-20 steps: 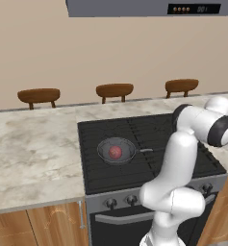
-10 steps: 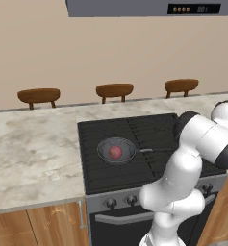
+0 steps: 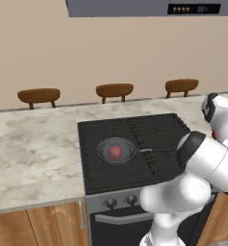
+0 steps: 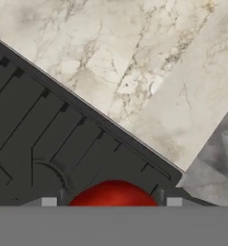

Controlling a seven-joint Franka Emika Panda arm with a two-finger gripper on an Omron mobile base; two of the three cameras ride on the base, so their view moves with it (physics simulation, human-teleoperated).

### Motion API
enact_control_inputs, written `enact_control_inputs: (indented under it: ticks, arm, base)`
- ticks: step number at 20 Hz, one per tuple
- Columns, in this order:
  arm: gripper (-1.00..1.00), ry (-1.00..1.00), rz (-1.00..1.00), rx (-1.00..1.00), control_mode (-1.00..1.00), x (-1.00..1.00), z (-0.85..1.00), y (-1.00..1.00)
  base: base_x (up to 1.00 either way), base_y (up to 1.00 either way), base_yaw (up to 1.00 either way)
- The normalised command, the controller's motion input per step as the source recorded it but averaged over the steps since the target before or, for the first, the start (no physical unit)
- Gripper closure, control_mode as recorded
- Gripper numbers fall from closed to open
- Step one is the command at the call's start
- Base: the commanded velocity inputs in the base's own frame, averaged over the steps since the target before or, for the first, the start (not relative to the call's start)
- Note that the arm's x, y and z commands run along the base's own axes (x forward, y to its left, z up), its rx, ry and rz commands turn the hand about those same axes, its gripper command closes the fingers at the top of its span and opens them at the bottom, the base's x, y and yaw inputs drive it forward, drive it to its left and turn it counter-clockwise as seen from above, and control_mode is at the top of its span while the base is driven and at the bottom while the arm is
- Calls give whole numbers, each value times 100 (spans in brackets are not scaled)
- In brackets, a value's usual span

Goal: Place the pan on the front left burner on the stove. Then place the tomato and the onion in the pan and turn on the front left burner.

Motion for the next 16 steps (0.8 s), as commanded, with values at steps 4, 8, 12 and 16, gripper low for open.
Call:
enact_control_inputs:
  ticks: [4,8,12,16]
  arm:
    - [100,0,10,0,-100,17,29,59]
    - [100,0,14,0,-100,11,26,54]
    - [100,0,16,0,-100,8,24,51]
    - [100,0,17,0,-100,8,19,53]
  base:
    - [0,0,0]
    - [0,0,0]
    - [0,0,0]
    - [0,0,0]
